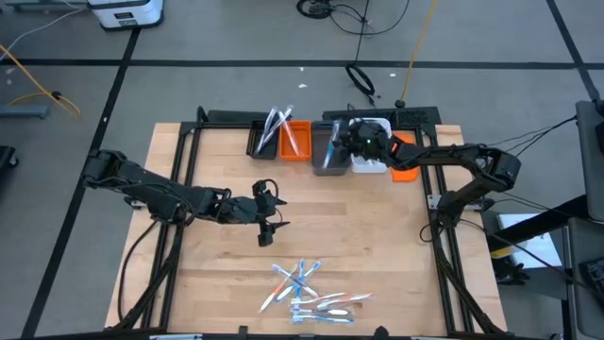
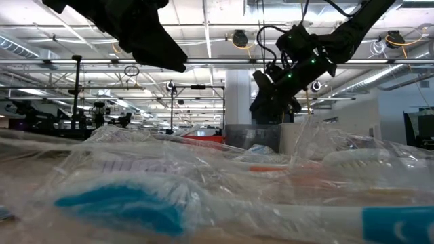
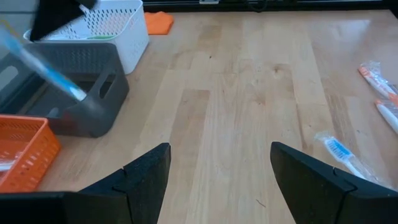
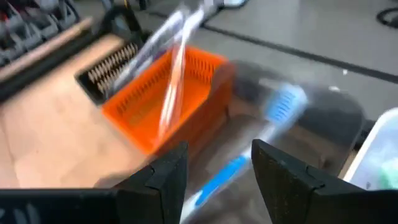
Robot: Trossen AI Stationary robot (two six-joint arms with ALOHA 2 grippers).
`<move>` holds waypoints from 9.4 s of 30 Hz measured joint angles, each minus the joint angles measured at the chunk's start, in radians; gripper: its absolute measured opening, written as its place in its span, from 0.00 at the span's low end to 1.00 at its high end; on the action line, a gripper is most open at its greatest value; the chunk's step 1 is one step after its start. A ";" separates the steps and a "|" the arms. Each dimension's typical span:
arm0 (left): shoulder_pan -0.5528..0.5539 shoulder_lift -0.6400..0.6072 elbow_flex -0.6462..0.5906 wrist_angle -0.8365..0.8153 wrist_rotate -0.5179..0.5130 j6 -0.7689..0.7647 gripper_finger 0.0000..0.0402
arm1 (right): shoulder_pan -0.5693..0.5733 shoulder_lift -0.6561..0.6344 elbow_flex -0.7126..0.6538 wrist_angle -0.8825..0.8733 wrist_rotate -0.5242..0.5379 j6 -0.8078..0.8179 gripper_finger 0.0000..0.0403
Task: Pick & Place Toothbrushes
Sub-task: Put the blue toothbrush into the black bin
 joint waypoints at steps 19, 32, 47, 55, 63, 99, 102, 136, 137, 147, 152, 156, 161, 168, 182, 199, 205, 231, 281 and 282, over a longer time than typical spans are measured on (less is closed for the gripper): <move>-0.026 0.000 0.000 -0.075 0.073 -0.075 0.68 | 0.169 0.000 0.000 -0.008 -0.061 -0.016 0.42; -0.058 0.000 0.000 -0.074 0.075 -0.068 0.68 | 0.468 0.000 0.000 -0.029 -0.106 0.008 0.42; -0.048 0.000 0.000 0.002 0.070 -0.047 0.68 | 0.892 0.213 0.001 0.159 0.052 0.109 0.42; -0.048 0.000 0.000 0.001 0.070 -0.046 0.68 | 0.961 0.369 0.000 0.373 0.003 0.146 0.42; -0.048 0.000 0.000 0.000 0.069 -0.045 0.68 | 1.009 0.401 0.029 0.370 0.007 0.075 0.42; -0.048 0.000 0.000 0.000 0.069 -0.041 0.68 | 1.004 0.401 0.028 0.236 0.122 -0.160 0.30; -0.048 0.000 0.000 0.000 0.069 -0.041 0.68 | 1.004 0.401 0.028 0.197 0.101 -0.146 0.18; -0.048 0.000 0.000 0.003 0.173 -0.180 0.68 | 0.968 0.171 0.319 -0.329 0.398 -0.519 0.00; -0.048 0.000 0.000 0.003 0.189 -0.194 0.68 | 0.962 0.171 0.329 -0.332 0.397 -0.534 0.00; -0.048 0.000 0.000 -0.003 0.250 -0.269 0.68 | 0.924 0.169 0.390 -0.348 0.486 -0.679 0.00; -0.048 0.000 0.000 -0.043 0.266 -0.294 0.68 | 0.920 0.170 0.425 -0.351 0.502 -0.732 0.00; -0.048 0.000 0.000 -0.098 0.266 -0.315 0.63 | 0.920 0.170 0.434 -0.355 0.503 -0.756 0.00; -0.048 0.000 0.000 -0.103 0.266 -0.316 0.42 | 0.919 0.170 0.434 -0.355 0.503 -0.756 0.00; -0.048 0.000 0.000 -0.099 0.260 -0.270 0.03 | 0.919 0.170 0.434 -0.356 0.502 -0.736 0.00; -0.049 0.000 0.000 -0.096 0.165 -0.264 0.01 | 0.924 0.065 0.433 -0.386 0.496 -0.652 0.12; -0.044 0.000 0.000 0.097 0.050 -0.082 0.00 | 0.959 -0.147 0.216 -0.450 0.494 -0.381 0.43; -0.024 0.000 0.000 0.217 0.050 0.046 0.00 | 0.959 -0.229 0.055 -0.247 0.492 -0.362 0.42; 0.050 0.036 0.000 0.504 0.168 0.163 0.00 | 0.812 -0.260 -0.275 0.645 0.171 -0.416 0.43; 0.081 0.089 0.000 0.579 0.212 0.161 0.01 | 0.680 -0.005 -0.078 0.872 -0.109 -0.380 0.42; 0.081 0.089 0.000 0.579 0.213 0.161 0.01 | 0.680 -0.005 -0.071 0.865 -0.109 -0.380 0.42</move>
